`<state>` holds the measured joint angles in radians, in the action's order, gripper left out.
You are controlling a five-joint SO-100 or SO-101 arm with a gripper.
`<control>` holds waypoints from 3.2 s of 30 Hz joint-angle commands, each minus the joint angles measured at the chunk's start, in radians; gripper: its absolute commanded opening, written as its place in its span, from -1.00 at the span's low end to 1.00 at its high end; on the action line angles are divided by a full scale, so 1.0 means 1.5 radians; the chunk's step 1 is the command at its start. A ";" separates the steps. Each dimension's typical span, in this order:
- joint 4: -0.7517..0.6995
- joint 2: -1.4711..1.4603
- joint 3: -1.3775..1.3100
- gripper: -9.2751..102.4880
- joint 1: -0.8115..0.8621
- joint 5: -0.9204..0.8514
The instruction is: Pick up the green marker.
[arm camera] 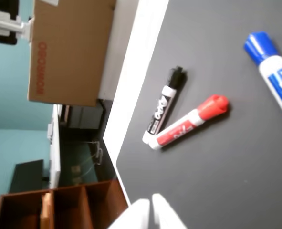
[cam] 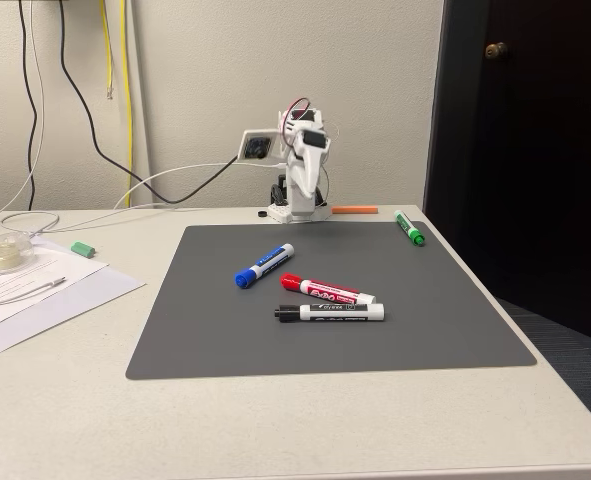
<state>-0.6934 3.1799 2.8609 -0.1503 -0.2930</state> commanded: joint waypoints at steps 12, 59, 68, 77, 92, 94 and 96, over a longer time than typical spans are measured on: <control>-0.307 -0.603 -0.711 -0.84 -0.127 -0.291; -0.438 -0.894 -0.687 -0.83 -0.538 -0.217; -0.453 -0.802 -0.633 -0.83 -0.538 -0.218; -0.447 -0.688 -0.518 -0.84 -0.508 -0.257; -0.405 -0.619 -0.402 -0.84 -0.561 -0.228; -0.411 -0.615 -0.398 -0.84 -0.566 -0.228; -0.415 -0.606 -0.395 -0.84 -0.572 -0.227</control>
<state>-1.3162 2.2381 2.2718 -0.9910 -0.6397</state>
